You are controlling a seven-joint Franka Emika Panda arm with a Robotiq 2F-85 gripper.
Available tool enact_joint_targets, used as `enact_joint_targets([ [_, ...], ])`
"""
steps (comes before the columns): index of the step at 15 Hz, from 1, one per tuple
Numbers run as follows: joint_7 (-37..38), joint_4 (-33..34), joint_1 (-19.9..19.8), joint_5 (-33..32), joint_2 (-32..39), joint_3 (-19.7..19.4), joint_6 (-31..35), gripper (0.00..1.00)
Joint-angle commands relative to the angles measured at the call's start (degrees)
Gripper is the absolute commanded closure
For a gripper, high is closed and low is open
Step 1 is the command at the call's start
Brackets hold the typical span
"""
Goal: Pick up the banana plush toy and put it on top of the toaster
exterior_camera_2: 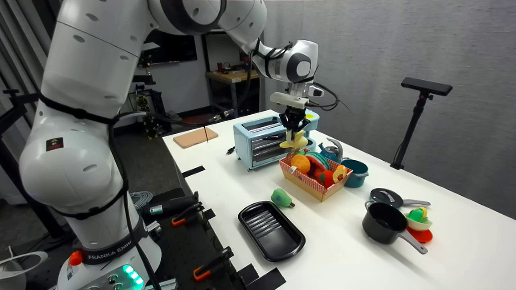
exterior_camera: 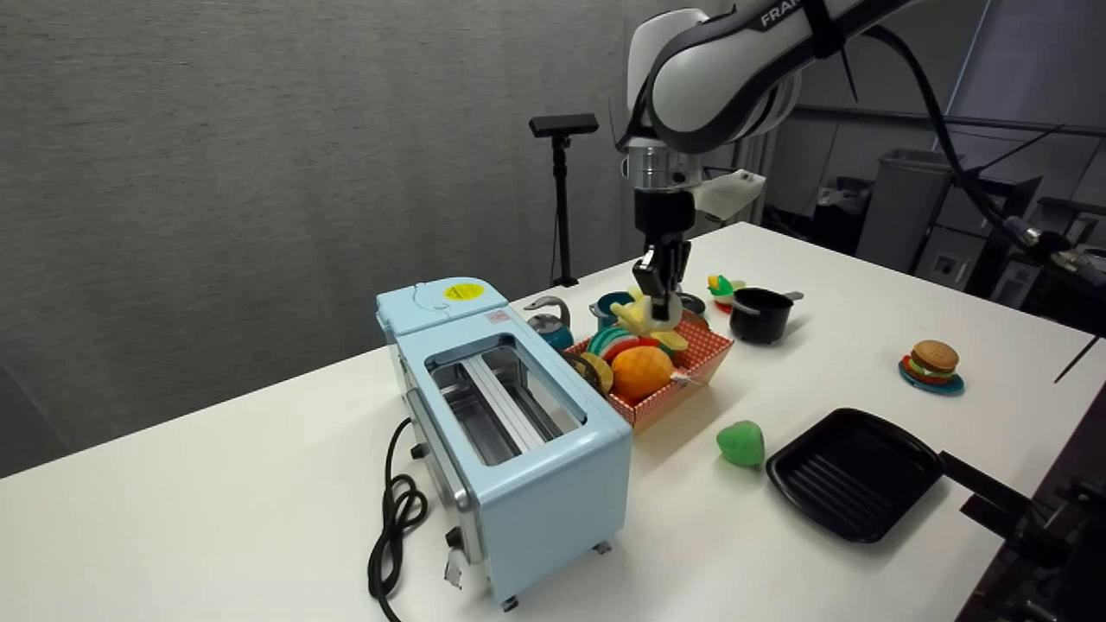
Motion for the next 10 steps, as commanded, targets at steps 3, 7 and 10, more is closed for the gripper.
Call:
enact_joint_targets([
  [3, 0.8, -2.9, 1.8, 0.8, -5.1, 0.1, -2.8, 0.98],
  [7, 1.8, -0.5, 4.3, -0.5, -4.7, 0.4, -6.5, 0.98],
  [10, 2.8, 2.4, 6.7, -1.7, -3.2, 0.7, -9.9, 0.98],
])
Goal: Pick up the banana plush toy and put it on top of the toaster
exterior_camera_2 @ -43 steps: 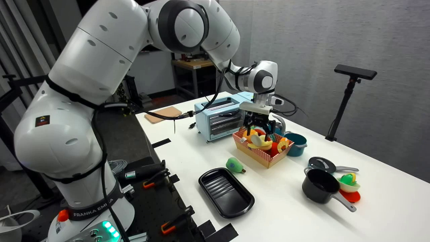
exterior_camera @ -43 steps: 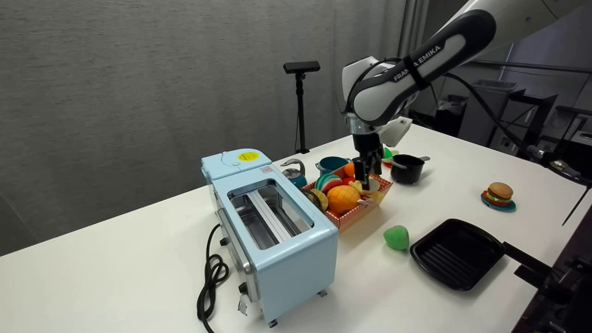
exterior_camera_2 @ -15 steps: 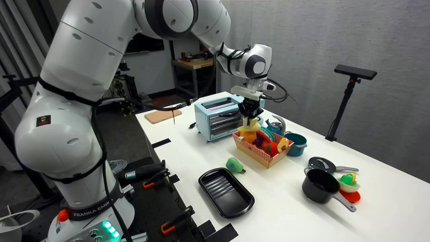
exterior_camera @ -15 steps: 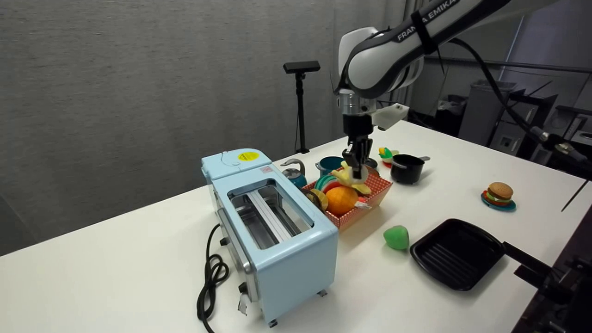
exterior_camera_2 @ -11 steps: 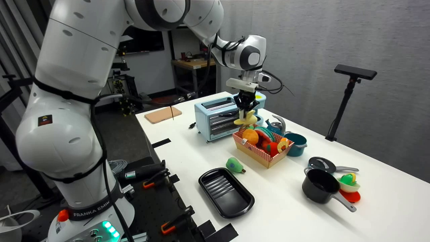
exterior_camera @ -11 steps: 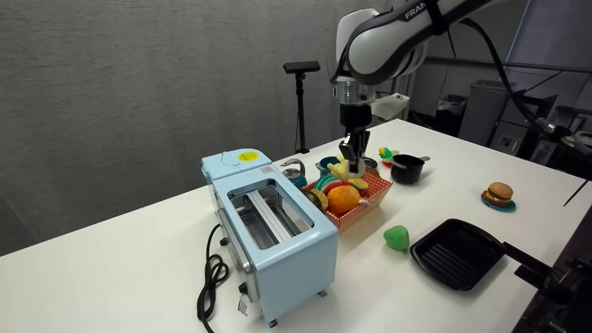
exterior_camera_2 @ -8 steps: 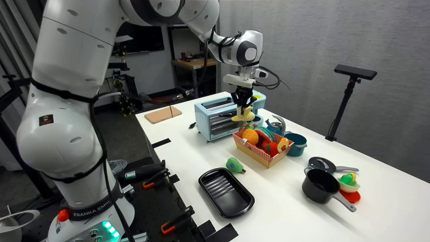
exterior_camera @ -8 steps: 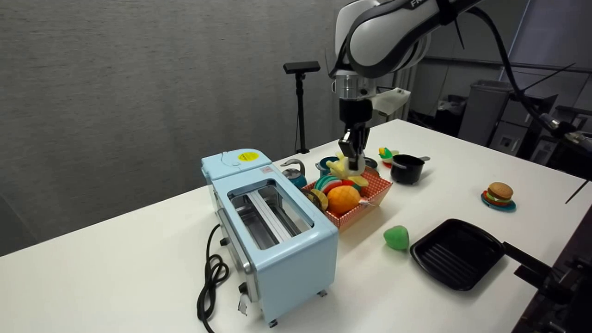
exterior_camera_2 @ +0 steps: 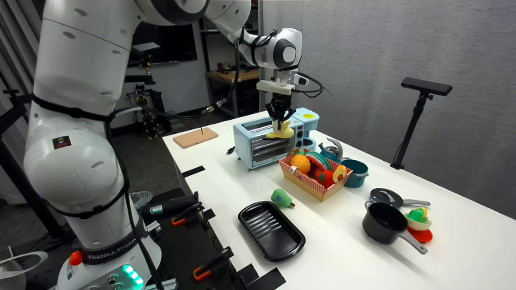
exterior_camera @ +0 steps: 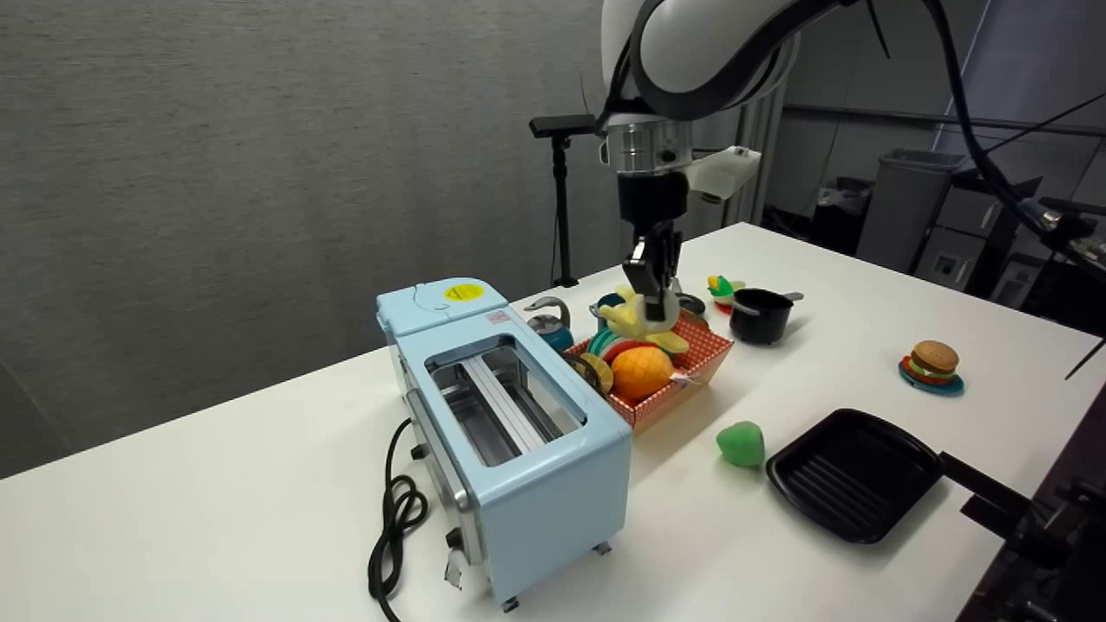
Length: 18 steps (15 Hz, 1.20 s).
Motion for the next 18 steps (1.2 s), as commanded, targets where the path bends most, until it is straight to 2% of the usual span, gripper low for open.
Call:
enact_joint_targets([
  [1, 2.1, 3.7, 2.8, -1.7, 1.1, 0.2, -5.0, 0.98],
  [8, 2.1, 11.2, 6.2, -2.6, 5.6, 0.5, -11.4, 0.98],
  [18, 0.5, 27.1, 10.3, -7.9, 15.8, 0.1, -21.5, 0.98],
])
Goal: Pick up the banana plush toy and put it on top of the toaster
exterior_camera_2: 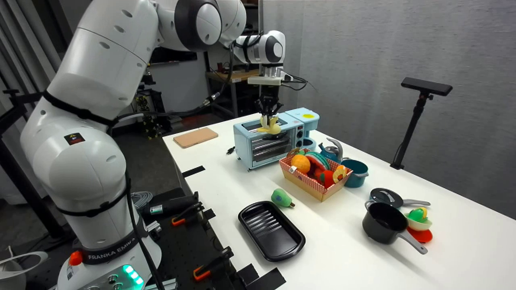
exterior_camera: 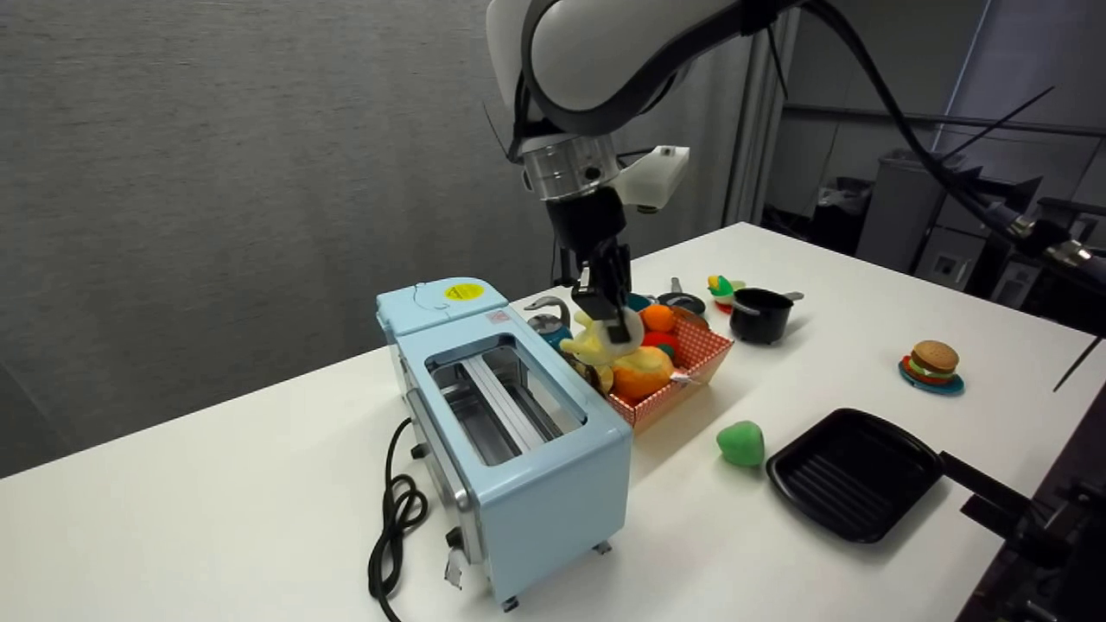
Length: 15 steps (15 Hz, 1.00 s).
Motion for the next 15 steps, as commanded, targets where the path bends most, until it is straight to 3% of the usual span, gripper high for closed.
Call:
enact_joint_targets([
  [1, -0.8, 9.6, 2.3, -2.4, 5.4, -0.2, -6.1, 0.98],
  [10, -2.3, 21.2, 5.0, -3.8, 10.4, -0.6, -13.3, 0.98],
  [15, -2.0, 26.6, 6.3, -3.8, 14.7, -1.2, -14.2, 0.98],
])
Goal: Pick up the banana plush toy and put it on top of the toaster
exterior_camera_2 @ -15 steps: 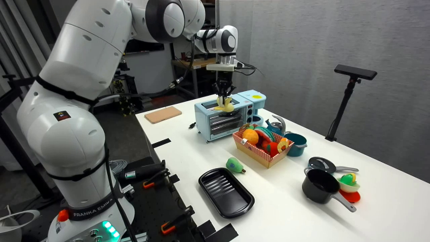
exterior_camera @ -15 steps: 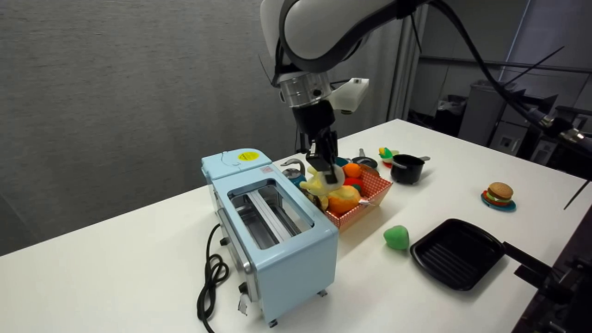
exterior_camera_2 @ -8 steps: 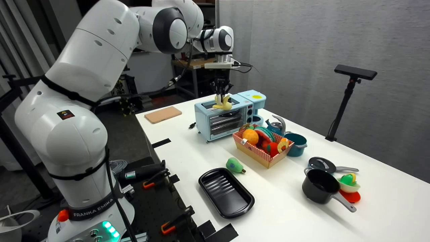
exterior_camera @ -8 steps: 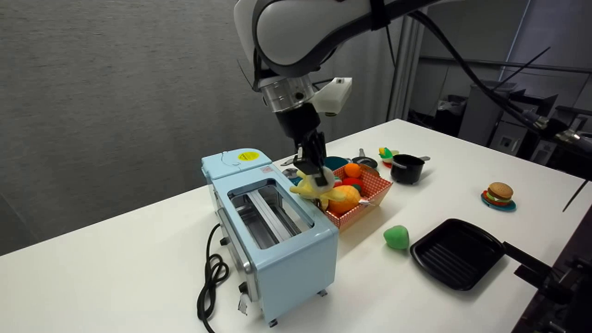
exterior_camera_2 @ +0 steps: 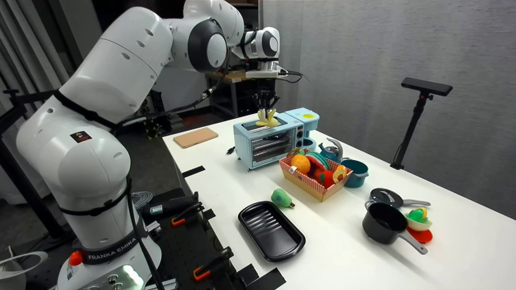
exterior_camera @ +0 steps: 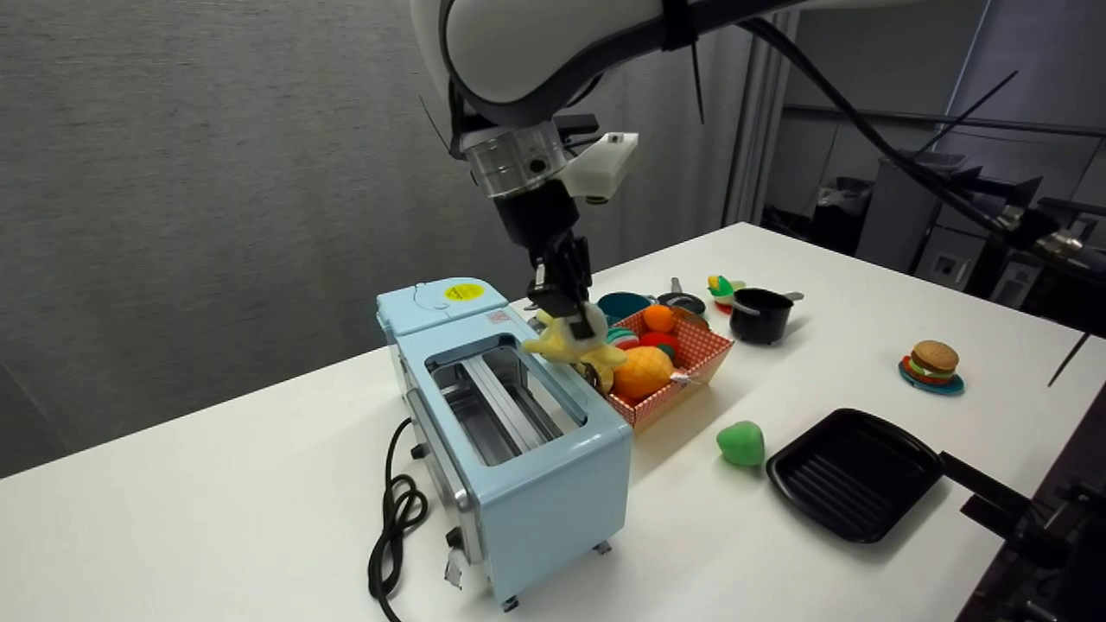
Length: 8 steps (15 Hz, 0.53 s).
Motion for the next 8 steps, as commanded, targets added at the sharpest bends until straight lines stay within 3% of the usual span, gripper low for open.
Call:
enact_joint_targets([
  [1, -0.7, 7.8, 1.5, -1.1, 5.0, -1.0, -3.5, 0.98],
  [2, -0.7, 8.6, 1.7, -1.0, 5.7, -1.2, -3.8, 0.98],
  [3, -0.6, 9.4, 1.9, -1.0, 6.5, -1.3, -4.2, 0.66],
  [4, -0.9, 10.1, 2.0, -1.0, 7.0, -1.4, -4.8, 0.65],
  [8, -1.3, 13.0, 2.6, -1.1, 8.5, -1.8, -7.5, 0.35],
])
